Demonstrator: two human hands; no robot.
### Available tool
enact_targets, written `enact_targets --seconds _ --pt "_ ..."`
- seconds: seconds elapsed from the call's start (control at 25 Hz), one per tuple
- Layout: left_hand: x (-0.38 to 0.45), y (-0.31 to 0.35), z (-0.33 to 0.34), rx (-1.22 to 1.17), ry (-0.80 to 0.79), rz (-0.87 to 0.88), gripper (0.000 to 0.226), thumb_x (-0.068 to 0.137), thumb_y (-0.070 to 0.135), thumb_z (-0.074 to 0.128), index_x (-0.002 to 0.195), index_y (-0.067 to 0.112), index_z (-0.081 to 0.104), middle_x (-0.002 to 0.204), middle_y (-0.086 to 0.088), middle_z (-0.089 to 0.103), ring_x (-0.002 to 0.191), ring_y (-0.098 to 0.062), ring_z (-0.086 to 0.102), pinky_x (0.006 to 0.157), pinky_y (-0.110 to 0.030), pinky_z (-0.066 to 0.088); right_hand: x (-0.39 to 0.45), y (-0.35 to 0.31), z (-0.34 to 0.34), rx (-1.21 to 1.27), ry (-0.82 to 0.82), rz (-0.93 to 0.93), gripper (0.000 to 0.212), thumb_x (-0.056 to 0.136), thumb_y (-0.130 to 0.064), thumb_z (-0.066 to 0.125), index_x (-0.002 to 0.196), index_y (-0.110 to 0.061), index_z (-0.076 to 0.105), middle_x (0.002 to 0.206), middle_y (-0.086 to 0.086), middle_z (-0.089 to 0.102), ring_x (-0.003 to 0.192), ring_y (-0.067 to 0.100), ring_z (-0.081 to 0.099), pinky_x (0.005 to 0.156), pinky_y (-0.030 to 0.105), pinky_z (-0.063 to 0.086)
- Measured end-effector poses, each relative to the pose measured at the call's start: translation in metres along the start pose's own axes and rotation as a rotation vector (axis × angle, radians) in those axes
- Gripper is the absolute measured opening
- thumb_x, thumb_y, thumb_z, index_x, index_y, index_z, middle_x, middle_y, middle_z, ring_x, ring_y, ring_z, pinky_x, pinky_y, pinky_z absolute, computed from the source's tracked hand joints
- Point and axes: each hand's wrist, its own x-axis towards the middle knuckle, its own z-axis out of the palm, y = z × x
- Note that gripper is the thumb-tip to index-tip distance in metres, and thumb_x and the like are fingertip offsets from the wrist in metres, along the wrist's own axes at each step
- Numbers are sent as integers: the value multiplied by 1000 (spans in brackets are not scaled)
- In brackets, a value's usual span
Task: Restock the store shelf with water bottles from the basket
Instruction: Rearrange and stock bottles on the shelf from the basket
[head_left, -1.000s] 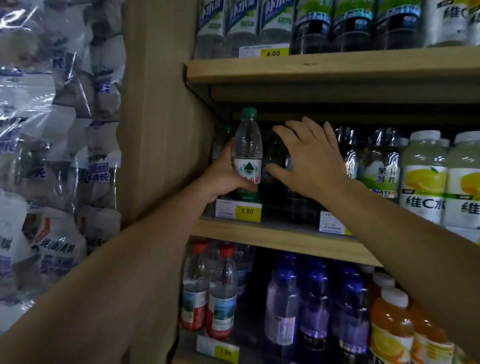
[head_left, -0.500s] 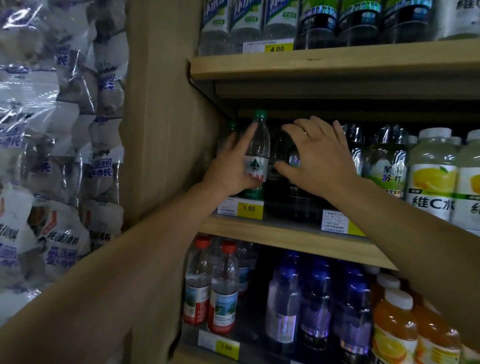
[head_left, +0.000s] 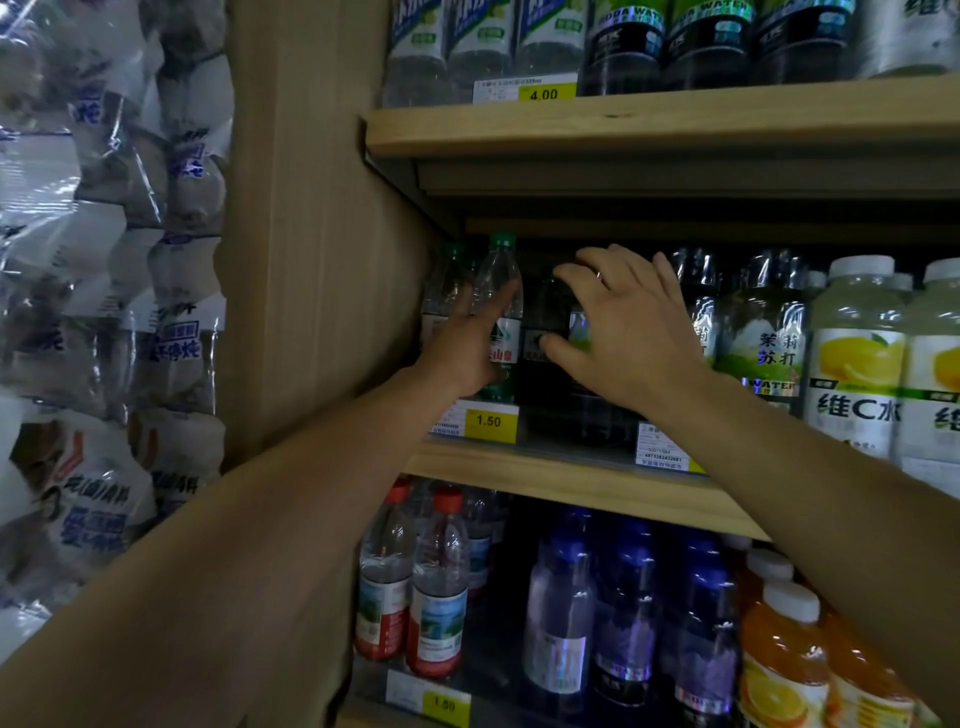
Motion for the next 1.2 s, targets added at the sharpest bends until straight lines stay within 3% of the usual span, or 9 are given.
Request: enact_targets --seconds 0.08,0.2,0.36,0.56,0.84,1.2 --pt "0 -2 -1 45 -12 18 119 75 14 84 154 44 0 163 -12 -16 148 -32 20 109 -37 39 1 -2 0 8 11 -12 70 84 -52 64 144 -22 44 151 4 38 145 29 24 120 52 7" --pt "0 -9 -7 298 5 135 120 70 32 87 152 49 1 160 -2 -29 150 -38 5 108 -51 40 5 -4 -1 16 15 -21 69 85 -51 63 144 -21 44 150 5 39 145 30 25 119 53 8" --pt "5 -15 -14 675 -34 274 107 71 57 79 152 49 10 159 -4 -32 147 -42 -16 114 -66 13 6 -2 2 -3 9 -27 67 85 -52 62 143 -21 46 150 6 39 145 31 25 119 53 8" --pt "18 -15 -10 842 -143 282 97 74 58 75 152 47 19 160 -1 -31 146 -44 -19 117 -66 6 11 2 1 -39 3 -21 66 85 -54 62 141 -22 47 151 6 38 145 30 24 119 54 9" --pt "41 -11 6 1032 -225 191 96 80 60 68 155 41 11 162 -4 -24 143 -52 -19 112 -71 -3 14 2 6 -70 15 -10 63 84 -54 63 136 -20 53 148 7 41 144 32 27 118 55 11" --pt "60 -21 20 1181 -178 218 101 79 74 57 155 41 0 163 -5 -21 144 -53 -14 111 -73 -4 14 -4 14 -107 6 14 64 86 -57 59 139 -21 51 152 7 37 148 34 16 120 54 5"
